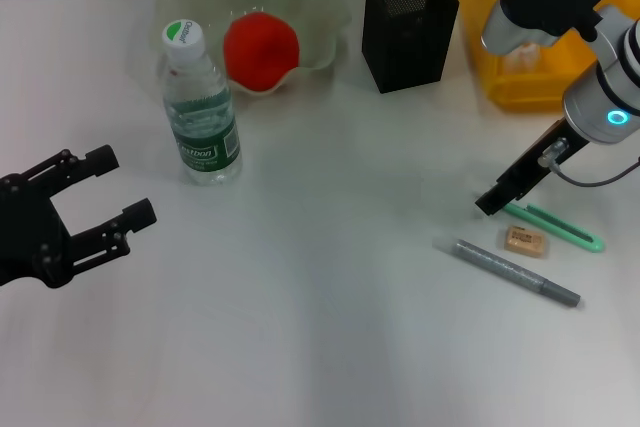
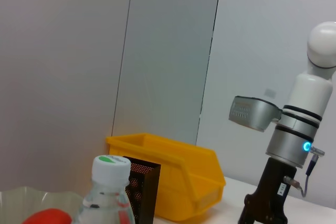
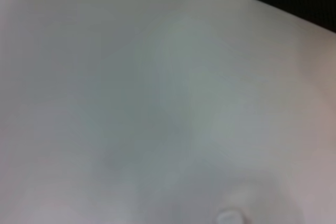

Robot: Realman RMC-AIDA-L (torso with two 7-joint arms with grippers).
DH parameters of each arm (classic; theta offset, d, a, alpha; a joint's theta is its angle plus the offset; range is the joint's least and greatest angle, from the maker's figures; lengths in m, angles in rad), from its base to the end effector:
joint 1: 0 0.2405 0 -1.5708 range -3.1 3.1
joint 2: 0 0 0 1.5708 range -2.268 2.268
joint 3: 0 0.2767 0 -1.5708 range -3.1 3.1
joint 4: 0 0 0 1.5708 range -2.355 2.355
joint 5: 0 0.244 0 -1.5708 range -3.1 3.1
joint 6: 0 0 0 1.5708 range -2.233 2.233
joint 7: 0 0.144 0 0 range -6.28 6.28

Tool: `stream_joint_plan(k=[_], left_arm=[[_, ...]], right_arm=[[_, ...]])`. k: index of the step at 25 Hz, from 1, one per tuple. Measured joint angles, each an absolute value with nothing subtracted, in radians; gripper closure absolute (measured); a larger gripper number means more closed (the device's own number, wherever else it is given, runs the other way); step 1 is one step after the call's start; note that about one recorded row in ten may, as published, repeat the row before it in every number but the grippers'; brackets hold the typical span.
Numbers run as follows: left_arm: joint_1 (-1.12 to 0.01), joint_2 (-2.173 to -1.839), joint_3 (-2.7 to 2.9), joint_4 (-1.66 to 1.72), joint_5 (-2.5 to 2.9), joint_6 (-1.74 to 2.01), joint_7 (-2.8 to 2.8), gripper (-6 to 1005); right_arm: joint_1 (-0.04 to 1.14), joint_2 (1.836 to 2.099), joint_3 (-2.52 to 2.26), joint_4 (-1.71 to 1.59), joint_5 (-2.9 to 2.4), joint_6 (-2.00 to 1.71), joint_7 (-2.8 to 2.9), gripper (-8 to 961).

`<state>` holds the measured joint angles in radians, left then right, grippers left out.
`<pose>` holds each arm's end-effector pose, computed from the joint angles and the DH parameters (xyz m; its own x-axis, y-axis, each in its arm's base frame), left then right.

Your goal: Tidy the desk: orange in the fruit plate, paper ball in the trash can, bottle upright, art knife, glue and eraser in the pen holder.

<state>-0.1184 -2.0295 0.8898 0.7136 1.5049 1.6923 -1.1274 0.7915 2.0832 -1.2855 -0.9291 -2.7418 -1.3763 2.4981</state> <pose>-0.3628 0.2552 0.0332 0.6896 0.1604 0.7062 0.4857 -0.8258 -0.2866 0.2219 0.4376 -0.0377 0.6582 -0.6968 0.2851 -0.5269 -0.6969 -0.4866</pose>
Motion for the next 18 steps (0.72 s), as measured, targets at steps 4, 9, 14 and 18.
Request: stream_joint_plan(k=[4, 9, 14, 18], left_arm=[[-0.125, -2.029, 0.888, 0.713, 1.505, 1.691, -1.129, 214], [-0.131, -2.029, 0.888, 0.713, 1.505, 1.691, -1.133, 214], [-0.131, -2.029, 0.883, 0.713, 1.505, 1.692, -1.133, 214], [-0.13, -2.029, 0.864, 0.709, 1.505, 1.692, -1.133, 214]], right_arm=[[0.793, 2.083, -1.286, -0.916, -2.742, -1.376, 2.498, 286], [0.795, 2.083, -1.285, -0.91, -2.743, -1.376, 2.499, 488], [0.809, 2.081, -1.285, -0.88, -2.743, -1.375, 2.499, 692], [0.817, 2.079, -1.283, -0.873, -2.744, -1.385, 2.499, 733]])
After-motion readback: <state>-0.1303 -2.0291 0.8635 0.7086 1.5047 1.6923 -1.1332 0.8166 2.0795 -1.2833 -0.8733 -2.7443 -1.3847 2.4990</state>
